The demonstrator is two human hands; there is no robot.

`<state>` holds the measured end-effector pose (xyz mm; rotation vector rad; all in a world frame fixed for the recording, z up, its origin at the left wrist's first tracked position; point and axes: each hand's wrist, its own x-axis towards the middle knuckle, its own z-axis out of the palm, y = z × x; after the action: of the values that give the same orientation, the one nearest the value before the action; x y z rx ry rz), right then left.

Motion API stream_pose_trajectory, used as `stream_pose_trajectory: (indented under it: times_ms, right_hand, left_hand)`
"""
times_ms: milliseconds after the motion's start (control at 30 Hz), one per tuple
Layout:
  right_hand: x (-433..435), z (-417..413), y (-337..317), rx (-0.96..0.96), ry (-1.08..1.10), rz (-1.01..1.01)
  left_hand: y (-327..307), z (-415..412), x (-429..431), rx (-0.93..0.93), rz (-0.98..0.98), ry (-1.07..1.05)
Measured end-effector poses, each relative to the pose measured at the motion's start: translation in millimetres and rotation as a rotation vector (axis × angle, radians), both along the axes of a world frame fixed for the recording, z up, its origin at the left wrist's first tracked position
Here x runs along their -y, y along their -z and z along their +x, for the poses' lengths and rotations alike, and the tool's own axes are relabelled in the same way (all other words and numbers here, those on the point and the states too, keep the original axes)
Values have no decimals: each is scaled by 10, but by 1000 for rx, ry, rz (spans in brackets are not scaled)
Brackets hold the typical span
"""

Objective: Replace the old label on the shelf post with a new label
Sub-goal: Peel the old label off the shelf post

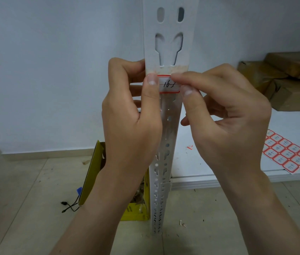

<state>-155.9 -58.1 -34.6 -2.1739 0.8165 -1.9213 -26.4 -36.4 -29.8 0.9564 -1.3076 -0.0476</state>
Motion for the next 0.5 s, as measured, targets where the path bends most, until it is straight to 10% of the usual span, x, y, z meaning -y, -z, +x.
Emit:
stream_pose_trajectory:
  times_ms: [500]
  right_hand:
    - [-13,2,-14,-18,-1,4]
  left_hand:
    - [3,-10,-2,0,-1,0]
